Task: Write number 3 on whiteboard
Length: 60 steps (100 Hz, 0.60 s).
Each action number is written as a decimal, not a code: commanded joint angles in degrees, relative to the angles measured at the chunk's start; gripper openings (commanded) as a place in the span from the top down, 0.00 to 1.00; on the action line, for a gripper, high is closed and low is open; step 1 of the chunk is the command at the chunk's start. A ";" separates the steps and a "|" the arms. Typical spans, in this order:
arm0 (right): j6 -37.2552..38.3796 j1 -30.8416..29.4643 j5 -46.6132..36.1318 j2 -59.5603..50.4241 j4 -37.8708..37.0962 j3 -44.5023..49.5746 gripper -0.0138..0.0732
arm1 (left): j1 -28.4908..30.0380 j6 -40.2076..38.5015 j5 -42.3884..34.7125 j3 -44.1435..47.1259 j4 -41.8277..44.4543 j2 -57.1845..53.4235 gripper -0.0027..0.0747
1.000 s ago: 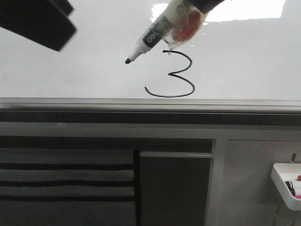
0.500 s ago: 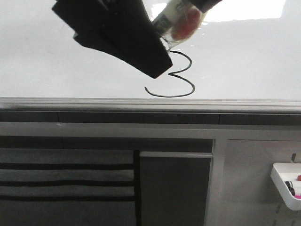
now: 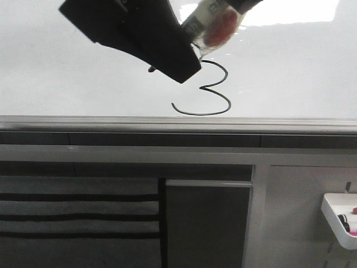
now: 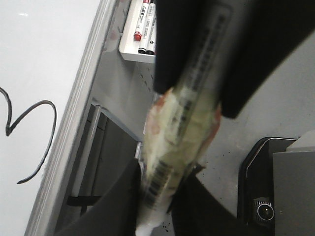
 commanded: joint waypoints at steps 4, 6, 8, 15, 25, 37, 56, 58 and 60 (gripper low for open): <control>-0.61 -0.07 -1.98 -1.18 1.22 -1.33 0.85 | -0.46 -0.17 -2.25 -1.97 -1.91 -1.66 0.90; -0.61 -0.07 -1.88 -1.18 1.22 -1.33 0.85 | -0.46 -0.17 -2.25 -1.97 -1.91 -1.66 0.91; -0.61 -0.07 -1.86 -1.18 1.22 -1.33 0.84 | -0.46 -0.17 -2.25 -1.97 -1.91 -1.66 0.91; -0.43 -0.07 -1.74 -1.18 1.22 -1.33 0.82 | -0.46 -0.17 -2.25 -1.97 -1.91 -1.66 0.94; -0.15 -0.31 -1.98 -1.18 0.99 -1.33 0.70 | -0.25 -0.17 -2.25 -1.97 -1.81 -1.66 0.98; 2.24 -2.08 -2.68 -1.42 0.85 -1.44 0.51 | 1.14 -0.27 -2.37 -1.97 -1.69 -1.66 0.99; 8.26 -9.63 -0.89 -4.72 -0.85 -1.53 0.45 | 8.99 -4.66 -2.50 -1.76 -1.48 -1.57 0.99; 8.93 -10.74 -0.69 -5.24 -0.99 -1.53 0.45 | 10.30 -5.08 -2.80 -1.62 -1.48 -1.57 0.99; 9.21 -11.85 -0.25 -5.71 -0.99 -1.53 0.45 | 11.66 -5.82 -3.16 -1.46 -1.48 -1.57 0.99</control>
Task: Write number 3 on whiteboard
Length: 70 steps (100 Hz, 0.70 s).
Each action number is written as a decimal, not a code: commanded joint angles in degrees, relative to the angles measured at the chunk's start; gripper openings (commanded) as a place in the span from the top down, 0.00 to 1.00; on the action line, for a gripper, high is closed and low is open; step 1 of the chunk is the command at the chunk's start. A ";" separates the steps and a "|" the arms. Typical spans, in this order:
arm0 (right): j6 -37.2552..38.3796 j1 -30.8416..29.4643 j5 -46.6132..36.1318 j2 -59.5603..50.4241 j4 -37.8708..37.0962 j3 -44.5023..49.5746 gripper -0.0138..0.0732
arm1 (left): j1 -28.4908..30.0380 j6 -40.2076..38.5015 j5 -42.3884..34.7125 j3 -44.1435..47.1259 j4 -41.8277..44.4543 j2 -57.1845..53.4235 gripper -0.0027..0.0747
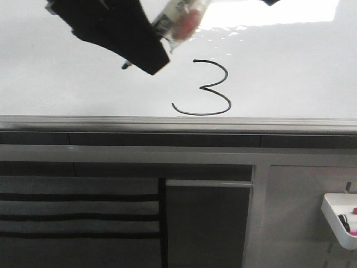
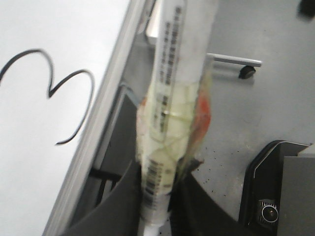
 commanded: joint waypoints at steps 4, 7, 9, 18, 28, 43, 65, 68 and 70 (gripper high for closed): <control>2.89 -6.06 -0.52 -4.22 -0.18 -1.53 0.45 | 6.91 -4.36 -4.45 -0.92 -1.71 -1.59 0.99; 2.89 -7.32 0.21 -4.76 -0.18 -1.53 0.45 | 8.85 -5.66 -5.87 -0.16 -1.71 -1.59 0.99; 2.89 -8.18 0.60 -5.15 -0.18 -1.53 0.45 | 10.30 -6.23 -6.57 0.20 -1.71 -1.46 0.99; 2.89 -10.81 2.07 -6.02 -0.18 -1.53 0.45 | 16.42 -12.26 -12.49 3.15 -1.94 -0.54 0.99; 3.23 -11.55 2.48 -6.15 -0.18 -1.53 0.45 | 21.95 -18.84 -16.86 5.01 -3.74 1.47 0.99; 3.34 -11.55 2.48 -6.15 -0.18 -1.03 0.45 | 26.98 -21.00 -16.83 5.13 -8.44 4.61 0.99; 3.34 -11.55 2.38 -6.15 -0.18 -0.80 0.45 | 28.09 -21.00 -17.98 5.13 -10.03 6.28 0.99; 3.34 -11.55 2.38 -6.15 -0.18 -0.80 0.45 | 28.09 -21.00 -17.98 5.13 -9.95 6.28 0.99; 3.34 -11.55 2.38 -6.15 -0.18 -0.80 0.45 | 28.09 -21.00 -17.98 5.13 -9.95 6.28 0.99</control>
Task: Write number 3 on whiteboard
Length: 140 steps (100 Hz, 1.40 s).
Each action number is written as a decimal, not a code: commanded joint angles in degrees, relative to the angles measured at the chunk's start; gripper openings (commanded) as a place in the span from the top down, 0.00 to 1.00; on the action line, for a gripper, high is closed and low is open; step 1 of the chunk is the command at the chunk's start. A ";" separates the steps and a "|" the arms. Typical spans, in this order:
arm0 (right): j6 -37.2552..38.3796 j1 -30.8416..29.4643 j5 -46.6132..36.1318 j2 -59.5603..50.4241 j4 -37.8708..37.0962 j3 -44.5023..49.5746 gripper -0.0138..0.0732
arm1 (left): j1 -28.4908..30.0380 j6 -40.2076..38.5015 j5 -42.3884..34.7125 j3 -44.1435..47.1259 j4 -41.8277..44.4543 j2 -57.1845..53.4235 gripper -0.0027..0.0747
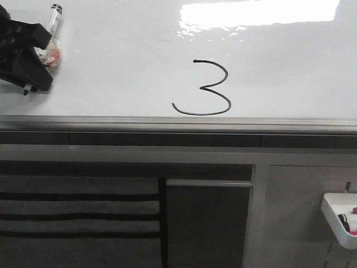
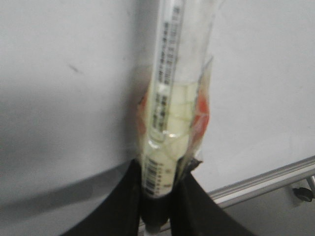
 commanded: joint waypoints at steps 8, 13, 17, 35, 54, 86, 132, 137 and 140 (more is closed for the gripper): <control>0.17 -0.31 -2.57 -1.18 0.87 -1.31 0.45 | 0.45 -0.60 -5.16 -1.64 -1.35 -0.51 0.99; 0.17 -0.31 -2.57 -1.18 0.87 -1.31 0.45 | 0.45 -0.60 -5.16 -1.64 -1.35 -0.51 0.97; 0.17 -0.31 -2.57 -1.18 0.87 -1.31 0.45 | 0.45 -0.60 -5.16 -1.64 -1.25 -0.51 0.93; 0.17 -0.31 -2.57 -1.18 0.87 -1.31 0.45 | 0.45 -0.60 -4.85 -1.64 -1.13 -0.85 0.60; 1.74 -0.31 -0.68 -1.41 0.87 -1.44 0.45 | 0.45 -0.60 -1.84 -2.61 -0.37 -3.64 0.43; 32.16 -0.31 2.43 -4.90 -15.87 -1.59 0.45 | 0.45 -0.66 11.66 -3.52 8.64 -20.98 0.43; 47.97 -0.31 -13.95 -27.50 -23.96 15.03 0.88 | 0.45 -10.09 11.86 8.31 21.26 -55.72 0.73; 47.97 -0.31 -15.48 -29.82 -23.96 17.00 0.93 | 0.45 -10.20 8.20 11.34 21.26 -58.41 0.80; 47.97 -0.31 -16.25 -30.86 -23.96 18.20 0.93 | 0.45 -10.20 5.99 13.04 21.26 -59.79 0.84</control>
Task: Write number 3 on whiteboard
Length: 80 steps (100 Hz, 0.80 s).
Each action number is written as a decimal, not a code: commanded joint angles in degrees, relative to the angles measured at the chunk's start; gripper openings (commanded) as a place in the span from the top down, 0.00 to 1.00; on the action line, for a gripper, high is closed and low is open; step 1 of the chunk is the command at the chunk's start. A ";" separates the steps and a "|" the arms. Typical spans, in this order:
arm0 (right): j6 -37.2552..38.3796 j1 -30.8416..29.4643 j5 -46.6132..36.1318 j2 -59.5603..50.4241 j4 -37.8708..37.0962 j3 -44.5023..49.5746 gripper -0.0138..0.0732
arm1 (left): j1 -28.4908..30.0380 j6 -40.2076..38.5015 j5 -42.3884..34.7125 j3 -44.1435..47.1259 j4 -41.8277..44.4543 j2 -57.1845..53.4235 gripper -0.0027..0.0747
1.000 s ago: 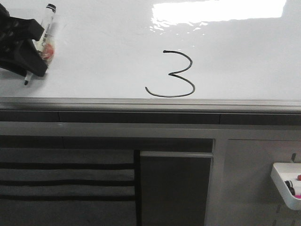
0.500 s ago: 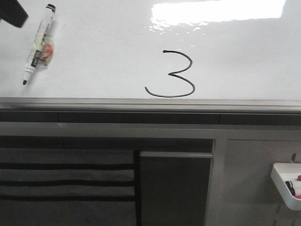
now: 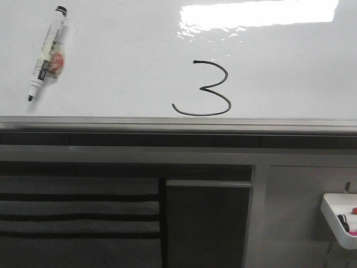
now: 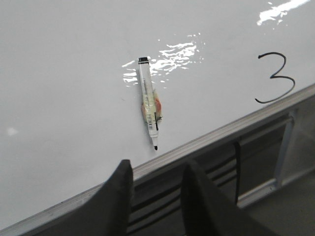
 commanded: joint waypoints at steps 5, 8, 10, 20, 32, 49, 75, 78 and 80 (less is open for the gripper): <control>0.12 -0.31 -8.98 -4.25 -1.15 3.19 0.93 | 0.22 -1.51 -14.18 5.69 -0.36 -5.63 0.91; 0.12 -0.31 -10.09 -4.87 -1.15 4.08 0.93 | 0.22 -1.63 -16.78 7.25 -0.63 -6.63 0.94; 0.12 -0.31 -10.47 -5.28 -1.15 4.56 0.93 | 0.22 -1.63 -18.72 8.40 -0.94 -7.28 0.97; 0.12 -0.31 -9.15 -5.74 -1.15 5.33 0.93 | 0.22 -1.92 -26.10 13.18 -6.37 -9.21 0.99; 0.12 -0.31 -7.75 -5.74 -1.15 5.33 0.93 | 0.22 -1.92 -27.44 16.46 -8.37 -9.36 0.99; 0.12 -0.31 -7.75 -5.74 -1.15 5.33 0.93 | 0.22 -1.92 -27.44 20.18 -8.37 -9.26 0.99; 0.12 -0.31 -7.75 -5.74 -1.15 5.33 0.93 | 0.74 -1.92 -31.93 26.17 -4.14 -14.00 0.99; 0.12 -0.31 -7.75 -5.74 -1.15 5.33 0.93 | 1.25 -1.92 -32.94 27.27 -3.82 -15.53 0.99; 0.12 -0.31 -7.75 -5.74 -1.15 5.33 0.93 | 1.58 -1.92 -33.82 28.18 -3.54 -16.75 0.99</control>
